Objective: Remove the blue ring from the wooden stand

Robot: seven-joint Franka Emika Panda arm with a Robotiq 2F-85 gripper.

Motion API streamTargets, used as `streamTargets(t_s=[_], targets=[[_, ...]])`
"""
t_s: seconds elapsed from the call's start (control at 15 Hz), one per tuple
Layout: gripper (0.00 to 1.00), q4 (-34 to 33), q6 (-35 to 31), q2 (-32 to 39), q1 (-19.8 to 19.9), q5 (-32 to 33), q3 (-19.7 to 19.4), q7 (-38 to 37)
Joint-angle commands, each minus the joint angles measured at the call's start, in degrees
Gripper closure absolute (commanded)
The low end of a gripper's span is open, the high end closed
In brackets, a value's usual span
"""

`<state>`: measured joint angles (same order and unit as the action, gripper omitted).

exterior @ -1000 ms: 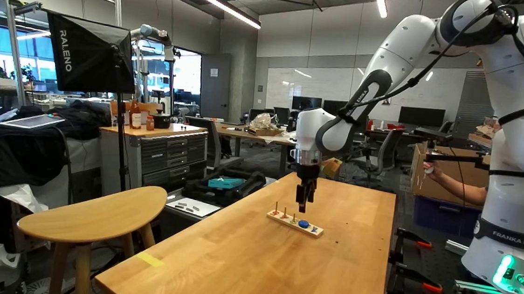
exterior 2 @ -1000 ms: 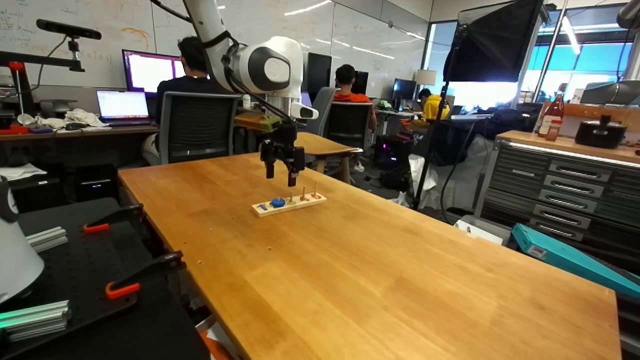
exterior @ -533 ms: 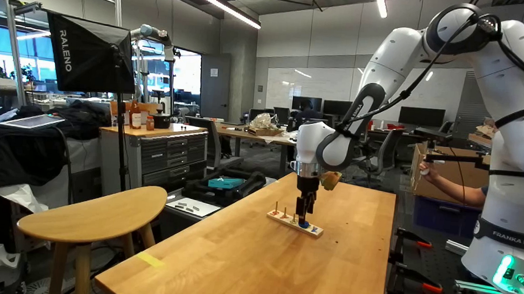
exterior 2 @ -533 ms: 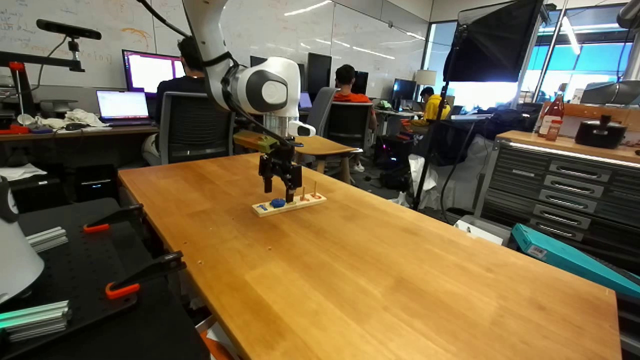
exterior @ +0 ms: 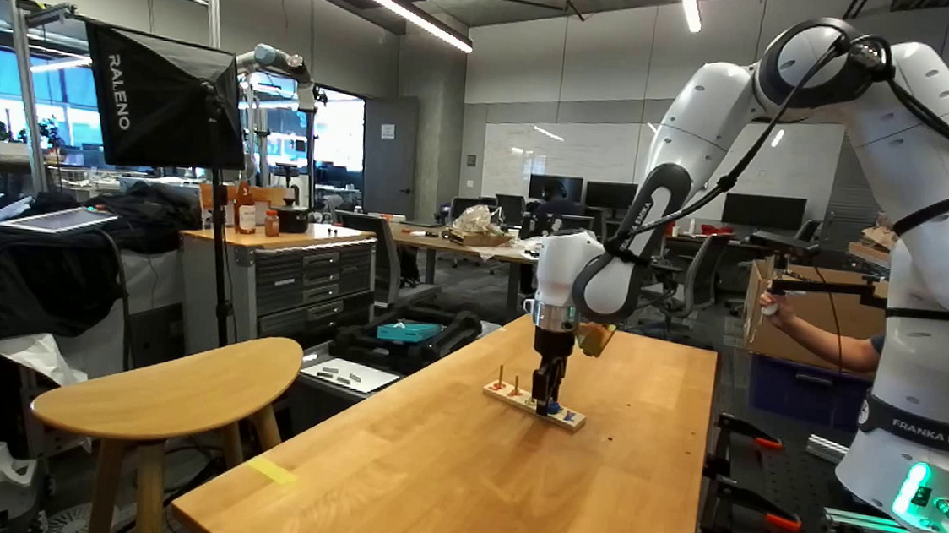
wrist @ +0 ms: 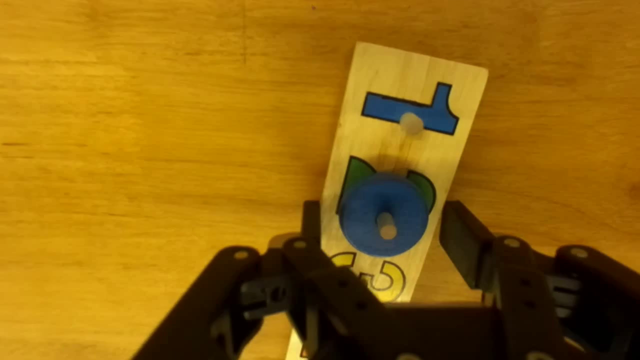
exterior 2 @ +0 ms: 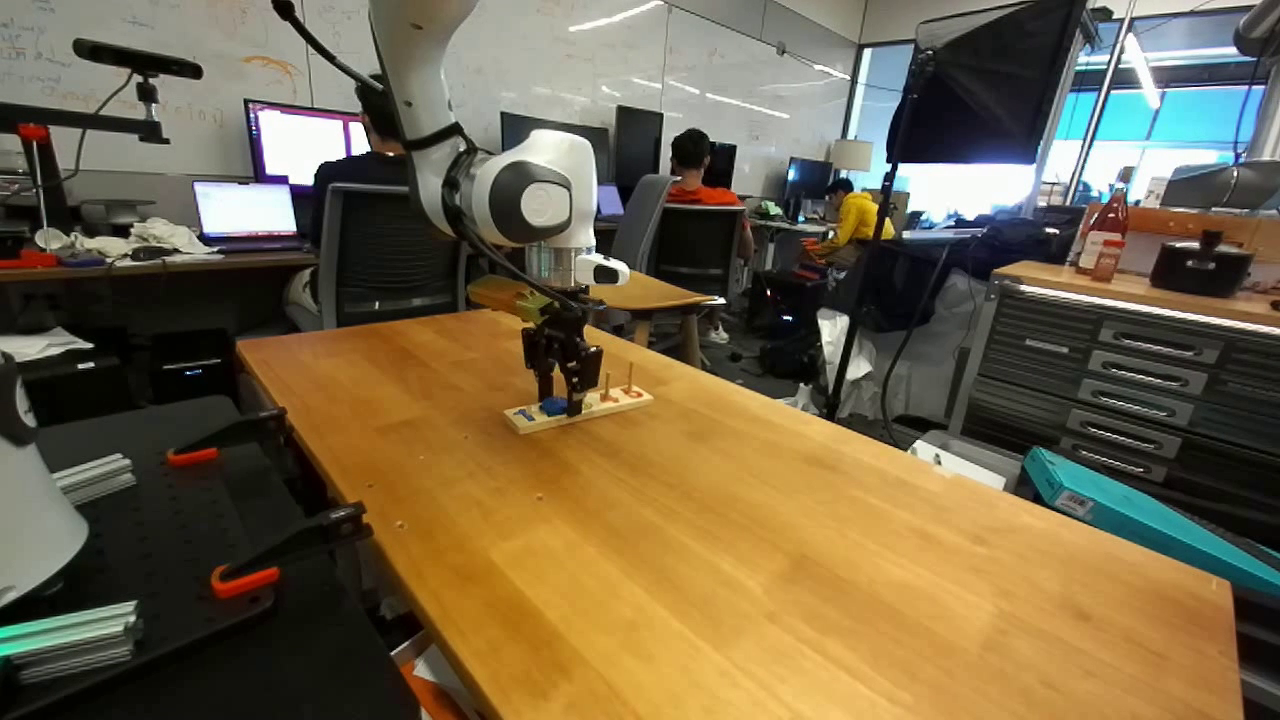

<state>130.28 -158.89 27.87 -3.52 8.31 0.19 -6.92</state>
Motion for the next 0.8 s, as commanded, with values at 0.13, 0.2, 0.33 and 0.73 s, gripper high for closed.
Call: streamTargets(t_s=[0.13,0.2,0.33,0.73], targets=[[0.74,-0.71,-1.51,0.62,-1.49,-0.35,-1.22,0.47],[0.74,-0.63,-1.17,0.49,-1.66,-0.14,-1.4,0.37],[0.76,-0.43,-1.06,0.31,-1.64,-0.1,-1.44,0.42],[0.82,-0.44,0.83,-1.34,-1.19,-0.95,-0.99,0.52]])
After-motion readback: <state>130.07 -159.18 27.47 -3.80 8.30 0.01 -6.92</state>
